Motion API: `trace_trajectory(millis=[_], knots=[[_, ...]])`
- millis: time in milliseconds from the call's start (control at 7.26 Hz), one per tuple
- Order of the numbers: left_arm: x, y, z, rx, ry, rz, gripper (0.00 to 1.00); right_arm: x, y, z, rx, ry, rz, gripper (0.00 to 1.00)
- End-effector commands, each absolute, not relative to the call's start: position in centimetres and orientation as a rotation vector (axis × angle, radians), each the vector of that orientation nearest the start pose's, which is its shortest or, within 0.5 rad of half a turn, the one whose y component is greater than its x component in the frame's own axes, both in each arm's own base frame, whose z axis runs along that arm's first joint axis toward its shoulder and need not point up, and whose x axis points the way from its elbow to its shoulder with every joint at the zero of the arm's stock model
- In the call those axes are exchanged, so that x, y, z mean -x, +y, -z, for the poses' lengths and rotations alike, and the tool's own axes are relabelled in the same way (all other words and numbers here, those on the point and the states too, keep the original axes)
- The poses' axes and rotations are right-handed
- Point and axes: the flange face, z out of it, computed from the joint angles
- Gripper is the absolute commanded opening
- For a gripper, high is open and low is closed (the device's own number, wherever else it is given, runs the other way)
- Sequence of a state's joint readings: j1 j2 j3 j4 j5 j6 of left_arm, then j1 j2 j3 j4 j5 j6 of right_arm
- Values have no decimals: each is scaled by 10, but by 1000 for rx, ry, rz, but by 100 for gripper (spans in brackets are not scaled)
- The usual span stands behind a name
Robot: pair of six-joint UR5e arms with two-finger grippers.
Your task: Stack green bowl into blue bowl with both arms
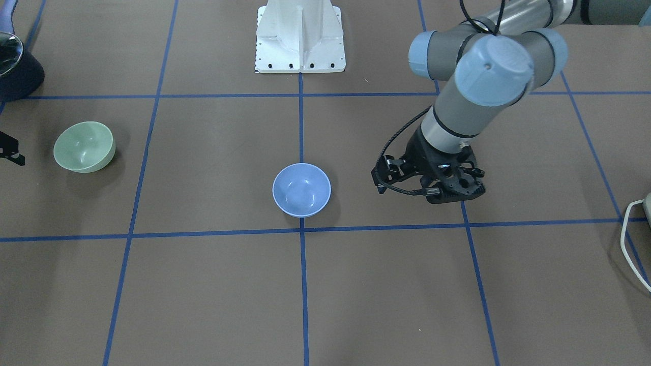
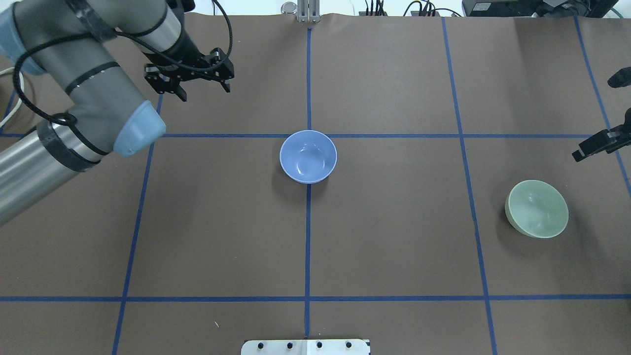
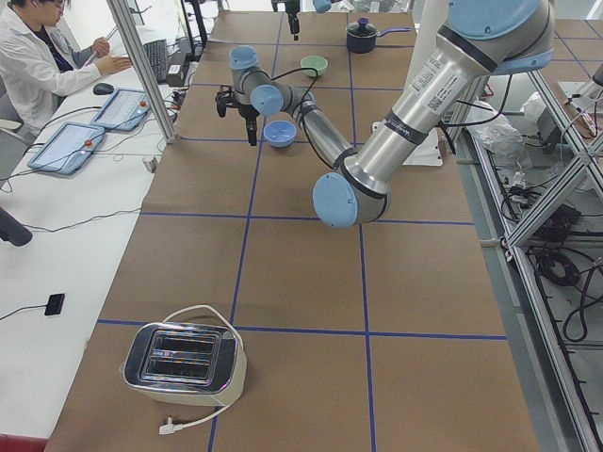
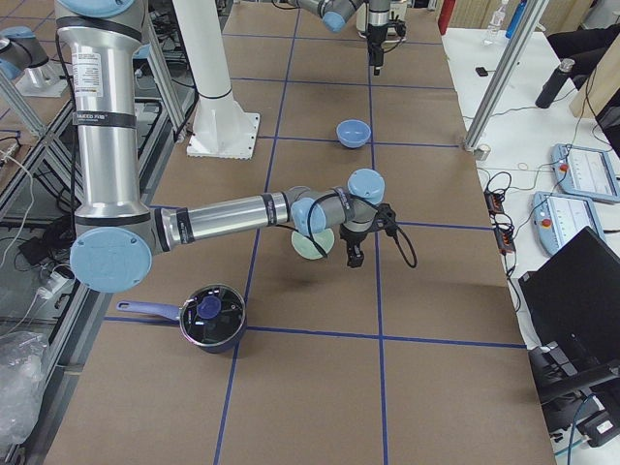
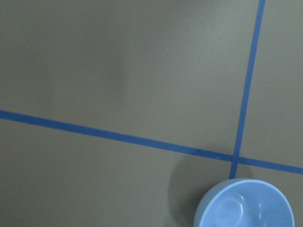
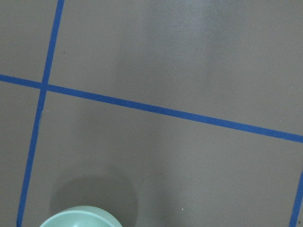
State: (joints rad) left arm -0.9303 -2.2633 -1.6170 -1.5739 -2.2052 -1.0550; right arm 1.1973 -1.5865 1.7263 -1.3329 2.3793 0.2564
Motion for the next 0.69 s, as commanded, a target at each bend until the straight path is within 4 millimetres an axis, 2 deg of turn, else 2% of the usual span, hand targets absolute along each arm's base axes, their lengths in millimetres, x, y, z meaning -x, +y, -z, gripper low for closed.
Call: trace_trajectory(millis=[0,138,275,551], knots=[[-299,-618,-256,-63,899,80,97,145,-458,-585,-115,-906,268,91],[-279,-622,-276,-77,894,48,97,148,-453,-590,-105,-905,275,91],[-278,-621,-284,-79,889,29,97,152,-450,-589,-114,-910,291,91],[-279,-623,-288,-76,885,26,97,164,-435,-604,-115,-925,335,91]])
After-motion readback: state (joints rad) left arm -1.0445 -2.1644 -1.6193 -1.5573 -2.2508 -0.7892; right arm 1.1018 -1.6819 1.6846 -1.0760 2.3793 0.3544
